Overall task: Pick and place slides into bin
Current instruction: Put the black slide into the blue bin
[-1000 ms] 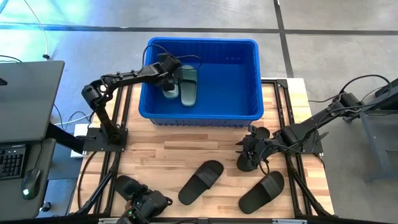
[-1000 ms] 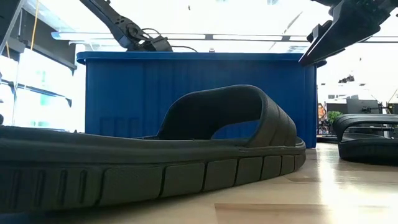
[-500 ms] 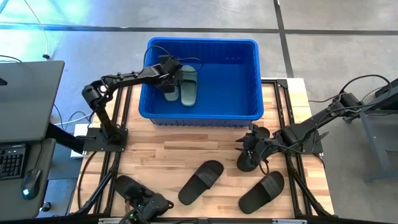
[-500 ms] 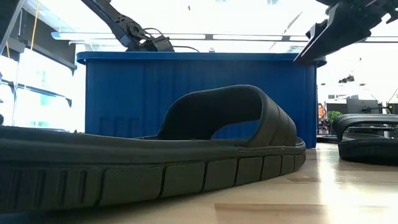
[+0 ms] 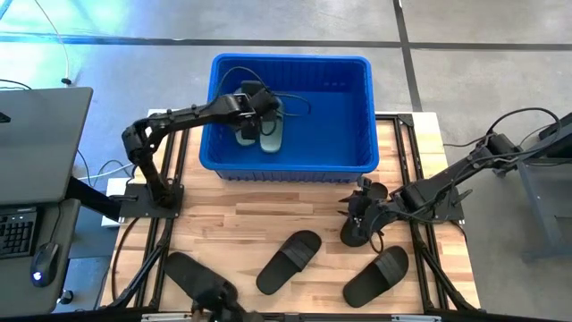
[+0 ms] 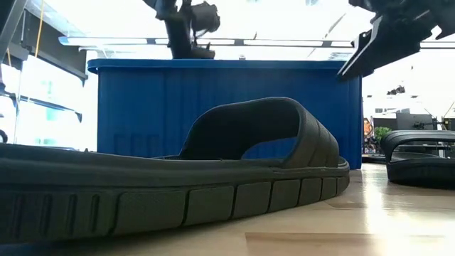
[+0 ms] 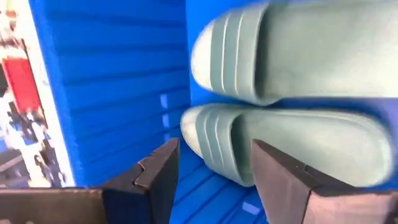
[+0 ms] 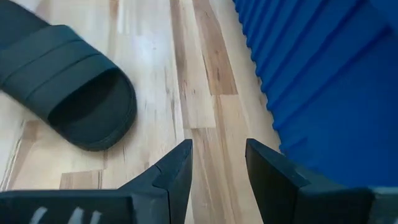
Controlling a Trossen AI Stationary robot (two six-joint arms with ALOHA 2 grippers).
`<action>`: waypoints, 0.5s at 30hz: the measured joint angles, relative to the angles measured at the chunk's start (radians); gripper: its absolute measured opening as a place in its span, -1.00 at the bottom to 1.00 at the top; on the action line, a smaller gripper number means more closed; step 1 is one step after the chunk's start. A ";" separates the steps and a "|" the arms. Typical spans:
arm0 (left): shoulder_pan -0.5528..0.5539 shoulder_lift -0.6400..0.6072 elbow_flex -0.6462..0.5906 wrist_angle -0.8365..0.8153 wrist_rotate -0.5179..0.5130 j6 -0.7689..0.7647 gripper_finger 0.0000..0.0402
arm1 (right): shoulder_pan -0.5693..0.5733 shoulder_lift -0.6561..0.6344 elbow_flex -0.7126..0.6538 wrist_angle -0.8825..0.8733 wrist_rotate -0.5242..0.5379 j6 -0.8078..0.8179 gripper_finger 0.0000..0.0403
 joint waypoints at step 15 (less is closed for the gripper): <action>-0.248 0.000 0.329 -0.179 -0.005 -0.041 -0.33 | 0.160 0.241 0.001 -0.015 -0.125 0.166 -0.31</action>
